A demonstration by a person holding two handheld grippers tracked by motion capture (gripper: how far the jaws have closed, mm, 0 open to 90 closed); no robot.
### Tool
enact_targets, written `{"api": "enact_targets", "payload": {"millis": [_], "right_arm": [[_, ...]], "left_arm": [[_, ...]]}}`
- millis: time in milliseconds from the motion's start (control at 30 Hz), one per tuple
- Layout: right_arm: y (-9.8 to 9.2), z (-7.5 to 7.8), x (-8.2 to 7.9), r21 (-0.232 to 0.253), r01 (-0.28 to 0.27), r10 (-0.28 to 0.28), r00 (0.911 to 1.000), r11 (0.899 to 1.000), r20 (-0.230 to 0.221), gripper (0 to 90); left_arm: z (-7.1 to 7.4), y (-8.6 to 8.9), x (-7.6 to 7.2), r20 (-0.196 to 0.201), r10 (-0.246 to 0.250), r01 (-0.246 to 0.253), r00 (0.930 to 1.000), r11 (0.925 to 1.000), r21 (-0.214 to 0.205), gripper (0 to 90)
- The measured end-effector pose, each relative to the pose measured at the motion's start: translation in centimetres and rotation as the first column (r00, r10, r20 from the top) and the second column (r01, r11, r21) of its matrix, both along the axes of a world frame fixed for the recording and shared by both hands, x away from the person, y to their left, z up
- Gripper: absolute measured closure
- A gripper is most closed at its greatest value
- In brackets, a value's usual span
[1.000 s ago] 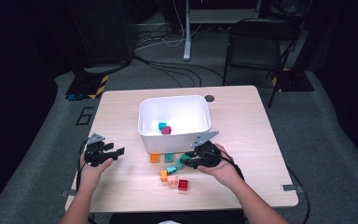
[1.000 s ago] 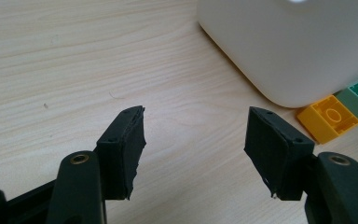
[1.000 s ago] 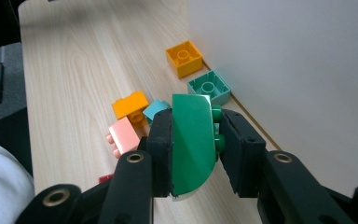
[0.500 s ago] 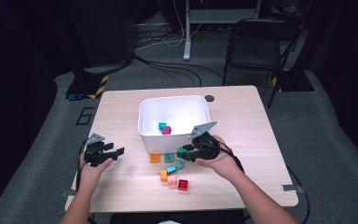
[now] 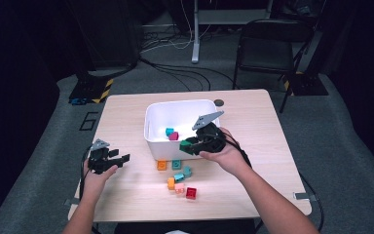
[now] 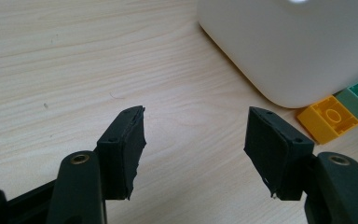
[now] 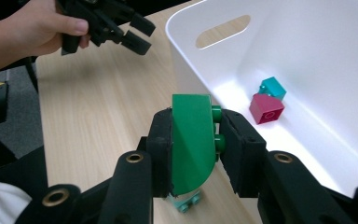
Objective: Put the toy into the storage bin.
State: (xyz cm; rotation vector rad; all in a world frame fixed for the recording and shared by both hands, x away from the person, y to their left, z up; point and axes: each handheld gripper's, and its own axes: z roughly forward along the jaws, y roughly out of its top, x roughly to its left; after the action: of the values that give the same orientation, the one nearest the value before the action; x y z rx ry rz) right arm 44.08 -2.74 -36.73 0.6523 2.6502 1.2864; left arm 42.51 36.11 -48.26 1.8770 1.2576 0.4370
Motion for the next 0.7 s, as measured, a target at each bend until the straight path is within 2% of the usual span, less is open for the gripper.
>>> {"api": "enact_targets", "payload": {"millis": [333,400,467,600,700], "right_arm": [[1.3,1.3,1.7,-0.017,0.015,-0.015,0.9995,1.0,0.028,65.6],[1.8,1.6,2.4,-0.025,0.017,-0.016,0.9986,1.0,0.05,65.6],[2.0,1.7,2.7,-0.022,0.022,-0.021,0.9985,1.0,0.052,65.7],[2.2,1.7,3.4,-0.015,0.047,-0.046,0.9975,0.999,0.053,65.6],[2.3,1.7,4.6,-0.016,0.071,-0.07,0.9956,0.997,0.064,65.6]], "left_arm": [[0.0,0.1,0.0,-0.001,0.0,0.0,1.0,1.0,-0.004,37.4],[0.0,0.1,0.0,-0.003,0.001,-0.001,1.0,1.0,-0.001,37.4],[0.0,0.1,0.0,-0.001,0.002,-0.002,1.0,1.0,-0.002,37.4],[-0.1,0.2,0.0,0.008,0.005,-0.005,1.0,1.0,-0.008,37.4],[0.0,0.3,0.0,-0.001,0.001,-0.001,1.0,1.0,-0.002,37.4]]}}
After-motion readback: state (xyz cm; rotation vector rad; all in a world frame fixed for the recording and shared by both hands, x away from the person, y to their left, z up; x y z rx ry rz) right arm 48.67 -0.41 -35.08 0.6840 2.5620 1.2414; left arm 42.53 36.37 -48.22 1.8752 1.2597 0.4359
